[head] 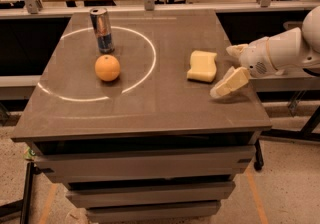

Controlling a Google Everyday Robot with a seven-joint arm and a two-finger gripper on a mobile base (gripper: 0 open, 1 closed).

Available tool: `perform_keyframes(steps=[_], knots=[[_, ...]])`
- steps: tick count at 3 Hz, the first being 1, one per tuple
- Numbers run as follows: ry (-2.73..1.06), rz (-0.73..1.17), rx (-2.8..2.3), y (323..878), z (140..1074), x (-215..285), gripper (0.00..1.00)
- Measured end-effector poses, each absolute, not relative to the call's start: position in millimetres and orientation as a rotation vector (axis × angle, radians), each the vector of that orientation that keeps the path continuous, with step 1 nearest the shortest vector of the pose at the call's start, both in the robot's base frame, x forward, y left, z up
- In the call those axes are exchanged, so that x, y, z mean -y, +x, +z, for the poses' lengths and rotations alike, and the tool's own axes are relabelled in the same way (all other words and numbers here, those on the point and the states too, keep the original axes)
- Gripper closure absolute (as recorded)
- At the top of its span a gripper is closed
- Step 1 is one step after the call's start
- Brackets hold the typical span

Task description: Move sponge near orange

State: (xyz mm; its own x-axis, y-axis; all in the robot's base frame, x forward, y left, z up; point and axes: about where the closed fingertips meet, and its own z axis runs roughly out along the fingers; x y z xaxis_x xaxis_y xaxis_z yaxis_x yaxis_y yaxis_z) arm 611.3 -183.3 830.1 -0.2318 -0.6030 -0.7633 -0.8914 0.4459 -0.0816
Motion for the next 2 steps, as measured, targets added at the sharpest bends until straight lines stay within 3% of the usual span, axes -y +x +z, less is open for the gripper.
perform_keyframes(steps=[2], knots=[[-1.263, 0.502, -1.897, 620.4, 824.1, 177.4, 0.0]])
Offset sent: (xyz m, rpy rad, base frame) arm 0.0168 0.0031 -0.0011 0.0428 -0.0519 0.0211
